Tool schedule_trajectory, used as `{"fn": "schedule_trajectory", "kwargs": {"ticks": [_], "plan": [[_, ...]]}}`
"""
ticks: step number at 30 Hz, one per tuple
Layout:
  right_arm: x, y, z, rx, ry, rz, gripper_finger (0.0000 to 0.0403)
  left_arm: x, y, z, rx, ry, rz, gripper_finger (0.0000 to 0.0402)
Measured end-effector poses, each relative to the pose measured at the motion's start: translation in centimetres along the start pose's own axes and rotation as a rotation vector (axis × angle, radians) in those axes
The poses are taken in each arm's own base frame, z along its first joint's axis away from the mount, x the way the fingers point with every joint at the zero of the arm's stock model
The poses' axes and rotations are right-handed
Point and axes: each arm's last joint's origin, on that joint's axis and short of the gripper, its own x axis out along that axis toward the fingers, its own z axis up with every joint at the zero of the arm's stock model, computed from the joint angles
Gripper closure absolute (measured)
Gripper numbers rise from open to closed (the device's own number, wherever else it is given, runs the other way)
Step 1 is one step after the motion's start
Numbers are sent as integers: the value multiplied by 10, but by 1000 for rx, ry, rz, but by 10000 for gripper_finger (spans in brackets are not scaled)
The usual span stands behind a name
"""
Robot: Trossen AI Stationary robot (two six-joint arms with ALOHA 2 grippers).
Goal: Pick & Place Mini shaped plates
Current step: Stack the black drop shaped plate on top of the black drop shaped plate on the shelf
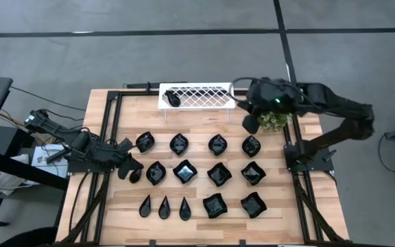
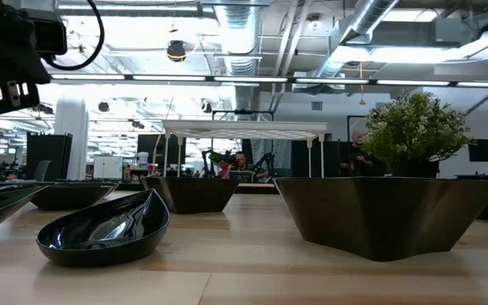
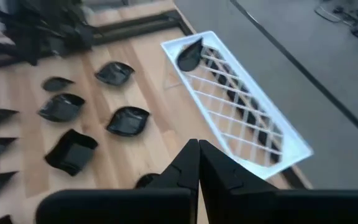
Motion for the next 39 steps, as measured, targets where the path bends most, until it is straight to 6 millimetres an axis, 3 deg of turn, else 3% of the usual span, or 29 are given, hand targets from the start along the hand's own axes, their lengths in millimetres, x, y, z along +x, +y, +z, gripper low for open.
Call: {"fn": "schedule_trajectory", "kwargs": {"ticks": [10,21,28,39], "plan": [[-4,3,-78,128,-213,146,403,0,3,-4,-152,74,17,396],[5,9,-138,232,-426,320,403,-6,24,-21,-394,323,239,396],[12,9,-158,275,-449,349,403,-3,24,-22,-406,335,269,396],[11,8,-158,256,-458,341,403,17,27,-28,-387,392,461,394]]}}
